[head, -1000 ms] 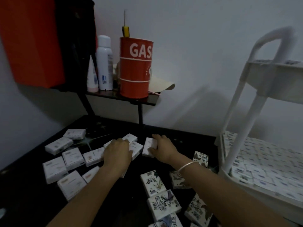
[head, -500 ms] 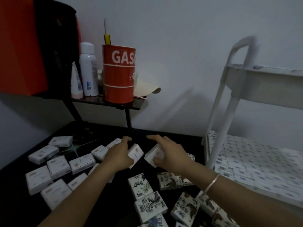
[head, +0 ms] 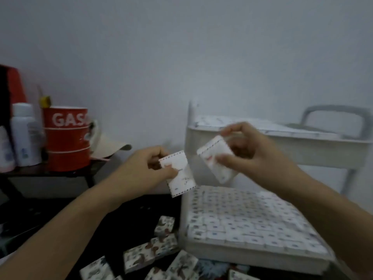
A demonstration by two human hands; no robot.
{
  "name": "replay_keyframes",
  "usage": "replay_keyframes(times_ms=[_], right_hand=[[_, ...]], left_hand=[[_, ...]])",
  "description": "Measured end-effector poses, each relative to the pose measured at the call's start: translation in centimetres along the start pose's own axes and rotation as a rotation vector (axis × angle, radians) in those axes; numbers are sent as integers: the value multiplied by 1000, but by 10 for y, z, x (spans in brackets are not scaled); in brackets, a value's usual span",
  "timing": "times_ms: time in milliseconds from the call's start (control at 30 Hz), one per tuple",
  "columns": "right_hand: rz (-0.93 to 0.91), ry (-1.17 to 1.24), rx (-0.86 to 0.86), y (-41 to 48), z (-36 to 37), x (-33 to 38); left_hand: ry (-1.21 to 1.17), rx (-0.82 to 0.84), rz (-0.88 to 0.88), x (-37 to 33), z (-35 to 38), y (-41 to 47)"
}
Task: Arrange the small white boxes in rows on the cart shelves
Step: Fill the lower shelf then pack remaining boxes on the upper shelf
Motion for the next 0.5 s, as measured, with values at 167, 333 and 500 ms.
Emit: replay_keyframes(times_ms=[167, 333, 500], right_hand=[[-104, -80, -274, -4, -129, 28], [13, -189, -504, 13, -222, -2], [102, -635, -574, 24, -246, -41]], left_hand=[[-110, -27, 181, -83, 40, 44], [-37, -56, 299, -133, 70, 98], [60, -67, 335, -155, 101, 162]])
Point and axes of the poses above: each hand's wrist, its own y-axis towards the middle knuckle, its own z-axis out of the palm, x = y × z, the point moved 9 cm from there along y, towards the middle knuckle, and after that the axes turned 11 degrees about z, right-handed, at the moved point
